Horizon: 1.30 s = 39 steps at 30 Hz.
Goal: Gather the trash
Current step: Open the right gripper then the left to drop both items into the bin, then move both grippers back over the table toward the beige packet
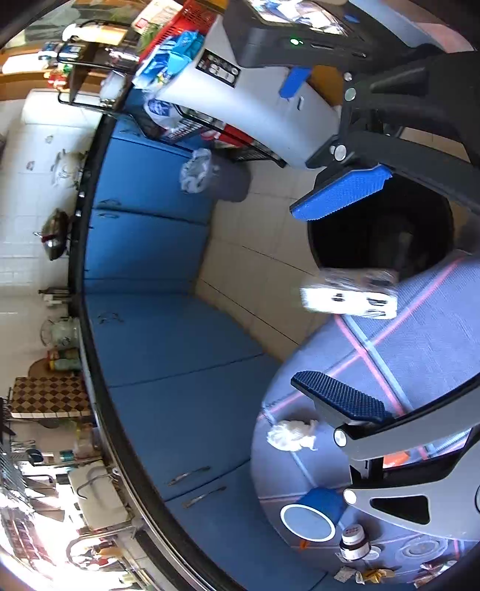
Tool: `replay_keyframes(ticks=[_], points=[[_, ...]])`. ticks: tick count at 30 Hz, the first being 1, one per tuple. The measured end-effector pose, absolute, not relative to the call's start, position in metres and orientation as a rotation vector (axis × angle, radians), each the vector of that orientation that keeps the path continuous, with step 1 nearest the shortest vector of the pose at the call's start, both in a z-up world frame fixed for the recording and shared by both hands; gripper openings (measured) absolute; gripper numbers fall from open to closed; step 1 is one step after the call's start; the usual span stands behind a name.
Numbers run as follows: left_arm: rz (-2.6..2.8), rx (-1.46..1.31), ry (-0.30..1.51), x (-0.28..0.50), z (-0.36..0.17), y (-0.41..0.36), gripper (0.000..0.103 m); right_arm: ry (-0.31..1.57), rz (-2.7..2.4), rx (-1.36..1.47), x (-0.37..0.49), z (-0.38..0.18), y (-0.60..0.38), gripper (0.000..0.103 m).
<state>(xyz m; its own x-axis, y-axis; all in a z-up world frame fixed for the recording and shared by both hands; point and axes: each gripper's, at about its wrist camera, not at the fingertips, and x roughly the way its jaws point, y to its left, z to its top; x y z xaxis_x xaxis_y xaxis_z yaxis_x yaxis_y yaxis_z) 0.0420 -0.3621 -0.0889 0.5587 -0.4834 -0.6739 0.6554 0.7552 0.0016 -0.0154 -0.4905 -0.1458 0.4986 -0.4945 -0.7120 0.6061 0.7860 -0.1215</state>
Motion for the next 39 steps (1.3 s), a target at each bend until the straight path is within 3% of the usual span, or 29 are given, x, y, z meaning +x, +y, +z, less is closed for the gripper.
replay_keyframes(ticks=[12, 39], points=[[-0.575, 0.255, 0.741, 0.056, -0.095, -0.335, 0.083, 0.795, -0.588, 0.172, -0.007, -0.142, -0.471, 0.092], [-0.259, 0.059, 0.747, 0.096, -0.092, -0.137, 0.084, 0.775, -0.293, 0.008, 0.063, -0.121, -0.312, 0.092]])
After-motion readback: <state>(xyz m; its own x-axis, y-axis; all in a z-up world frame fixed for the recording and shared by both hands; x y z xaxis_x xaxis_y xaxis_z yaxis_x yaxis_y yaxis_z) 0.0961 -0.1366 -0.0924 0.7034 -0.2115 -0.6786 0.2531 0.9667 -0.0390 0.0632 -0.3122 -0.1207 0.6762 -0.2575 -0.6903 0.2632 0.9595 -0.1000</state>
